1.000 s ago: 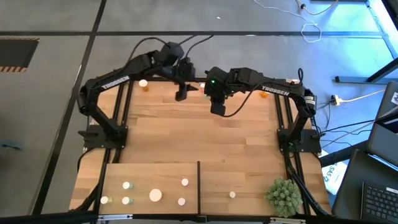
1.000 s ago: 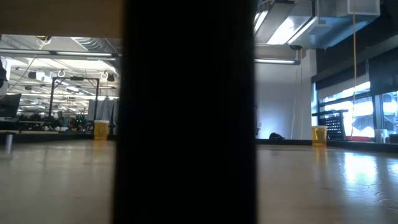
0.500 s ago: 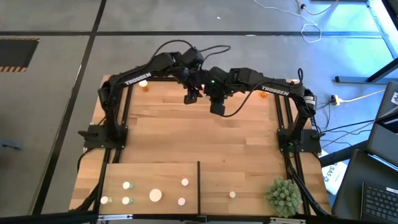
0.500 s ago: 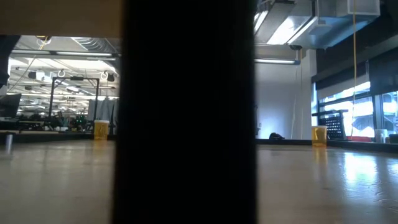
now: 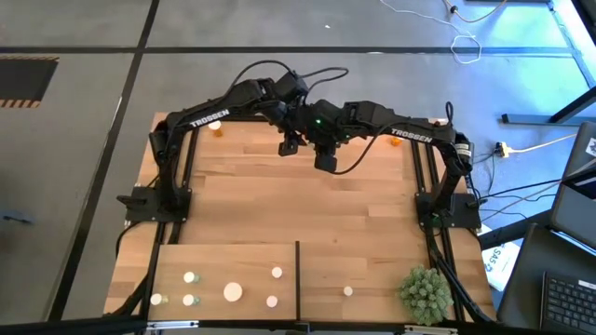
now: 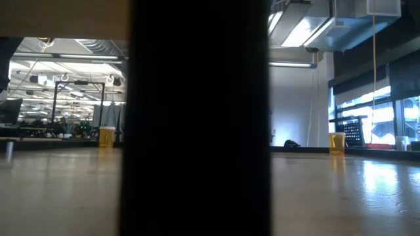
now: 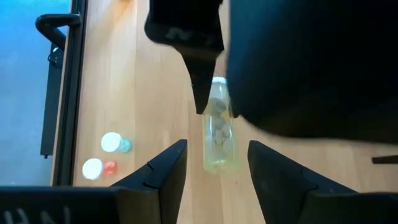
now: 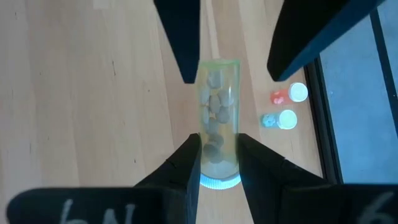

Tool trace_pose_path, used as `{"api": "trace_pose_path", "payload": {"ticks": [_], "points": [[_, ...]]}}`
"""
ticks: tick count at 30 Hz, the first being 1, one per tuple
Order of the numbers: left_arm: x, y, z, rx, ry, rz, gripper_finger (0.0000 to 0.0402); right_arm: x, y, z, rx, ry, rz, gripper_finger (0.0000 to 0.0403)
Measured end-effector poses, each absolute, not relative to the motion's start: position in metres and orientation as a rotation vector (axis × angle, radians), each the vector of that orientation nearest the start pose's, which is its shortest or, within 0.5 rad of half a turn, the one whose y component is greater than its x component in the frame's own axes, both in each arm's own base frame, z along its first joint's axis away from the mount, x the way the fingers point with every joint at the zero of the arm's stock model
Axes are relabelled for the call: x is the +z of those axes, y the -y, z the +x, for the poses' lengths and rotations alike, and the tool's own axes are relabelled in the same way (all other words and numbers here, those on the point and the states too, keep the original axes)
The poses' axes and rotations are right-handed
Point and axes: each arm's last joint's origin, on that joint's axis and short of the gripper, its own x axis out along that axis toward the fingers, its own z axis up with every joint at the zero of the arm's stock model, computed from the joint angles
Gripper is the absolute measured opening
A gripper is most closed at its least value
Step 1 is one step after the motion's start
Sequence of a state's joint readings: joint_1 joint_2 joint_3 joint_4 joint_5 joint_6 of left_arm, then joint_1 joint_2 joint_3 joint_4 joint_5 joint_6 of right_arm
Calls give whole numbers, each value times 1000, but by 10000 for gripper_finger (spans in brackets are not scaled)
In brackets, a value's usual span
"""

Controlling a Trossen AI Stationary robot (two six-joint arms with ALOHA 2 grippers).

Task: Pick and place medicine bottles onto shelf by color
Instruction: Put the top right yellow pill bottle on the shelf aligned with the other yellow pill bottle

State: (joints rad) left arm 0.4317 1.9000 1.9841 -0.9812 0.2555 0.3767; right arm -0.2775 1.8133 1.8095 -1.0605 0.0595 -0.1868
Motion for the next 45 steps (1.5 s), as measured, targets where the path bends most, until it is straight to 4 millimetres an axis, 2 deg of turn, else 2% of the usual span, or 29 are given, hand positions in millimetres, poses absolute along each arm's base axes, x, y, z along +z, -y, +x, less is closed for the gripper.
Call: {"api": "trace_pose_path", "payload": {"ticks": [6, 12, 21, 26, 32, 38, 45], "points": [[348, -163, 376, -12, -888, 31, 165, 333, 104, 359, -201, -1104, -50, 97], [349, -162, 376, -11, -893, 39, 165, 333, 104, 359, -200, -1107, -50, 97], [379, -170, 345, 137, -875, 79, 165, 337, 104, 360, -206, -1073, -55, 97], [392, -168, 327, 155, -881, 69, 165, 338, 104, 361, -209, -1067, -52, 97], [389, -169, 318, 28, -897, -26, 165, 337, 104, 360, -209, -1070, -51, 97], [374, -180, 315, -17, -906, -38, 165, 337, 104, 360, -207, -1075, -52, 97], [360, -188, 327, -30, -796, -47, 165, 337, 104, 360, -205, -1075, -54, 97]]}}
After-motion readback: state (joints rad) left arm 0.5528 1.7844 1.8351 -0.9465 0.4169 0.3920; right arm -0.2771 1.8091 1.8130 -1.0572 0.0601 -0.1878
